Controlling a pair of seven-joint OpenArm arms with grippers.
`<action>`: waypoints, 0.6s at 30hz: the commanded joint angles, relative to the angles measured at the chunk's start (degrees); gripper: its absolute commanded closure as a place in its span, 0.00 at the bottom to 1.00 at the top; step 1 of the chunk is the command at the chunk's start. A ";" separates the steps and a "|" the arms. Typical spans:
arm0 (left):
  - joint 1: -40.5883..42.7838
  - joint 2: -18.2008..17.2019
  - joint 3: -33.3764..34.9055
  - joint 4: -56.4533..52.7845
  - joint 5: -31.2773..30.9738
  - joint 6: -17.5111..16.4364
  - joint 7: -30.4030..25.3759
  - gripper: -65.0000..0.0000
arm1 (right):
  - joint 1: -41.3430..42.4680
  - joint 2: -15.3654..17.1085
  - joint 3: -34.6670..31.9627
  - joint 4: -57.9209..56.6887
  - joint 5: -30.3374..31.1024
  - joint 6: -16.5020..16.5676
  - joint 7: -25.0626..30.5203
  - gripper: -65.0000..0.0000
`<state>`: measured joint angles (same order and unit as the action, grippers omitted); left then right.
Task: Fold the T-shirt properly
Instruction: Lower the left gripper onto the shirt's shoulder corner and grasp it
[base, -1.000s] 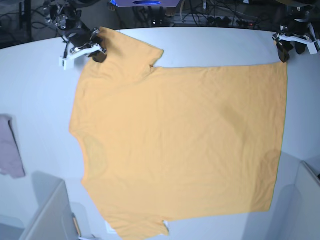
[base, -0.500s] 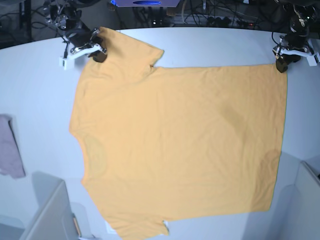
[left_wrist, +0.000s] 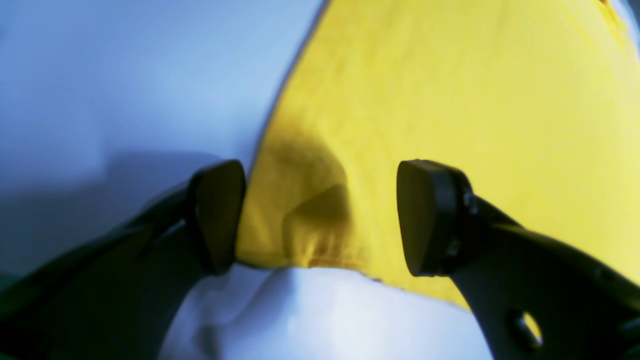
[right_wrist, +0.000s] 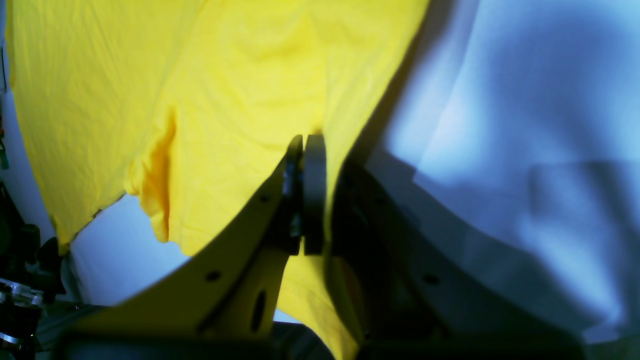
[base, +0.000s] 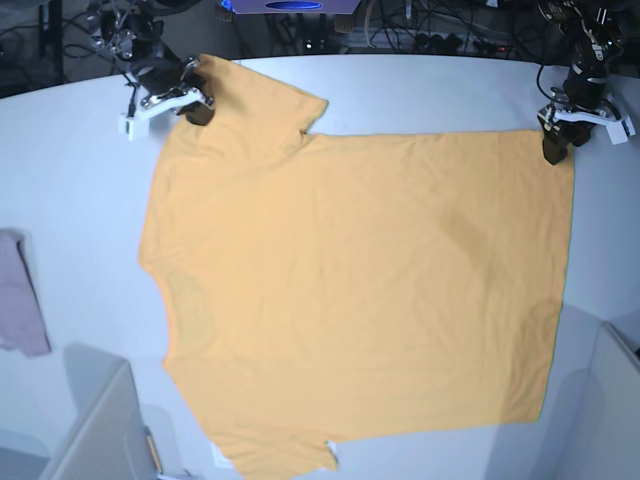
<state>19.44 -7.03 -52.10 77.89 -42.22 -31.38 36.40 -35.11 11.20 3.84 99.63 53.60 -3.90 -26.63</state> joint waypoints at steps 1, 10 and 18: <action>0.21 0.04 0.18 -0.30 1.73 1.00 3.47 0.31 | -0.54 0.45 -0.19 0.10 -1.16 -1.24 -1.63 1.00; -1.29 1.18 -3.42 0.49 1.73 0.91 10.85 0.35 | -0.54 0.45 -0.19 0.01 -1.16 -1.24 -1.63 1.00; -0.41 1.18 -3.51 0.13 1.73 -0.93 12.70 0.47 | -0.54 0.45 -0.54 0.01 -1.16 -1.24 -1.63 1.00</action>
<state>18.11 -6.00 -55.79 78.22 -43.22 -33.08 44.51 -35.11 11.20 3.46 99.63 53.60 -3.90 -26.59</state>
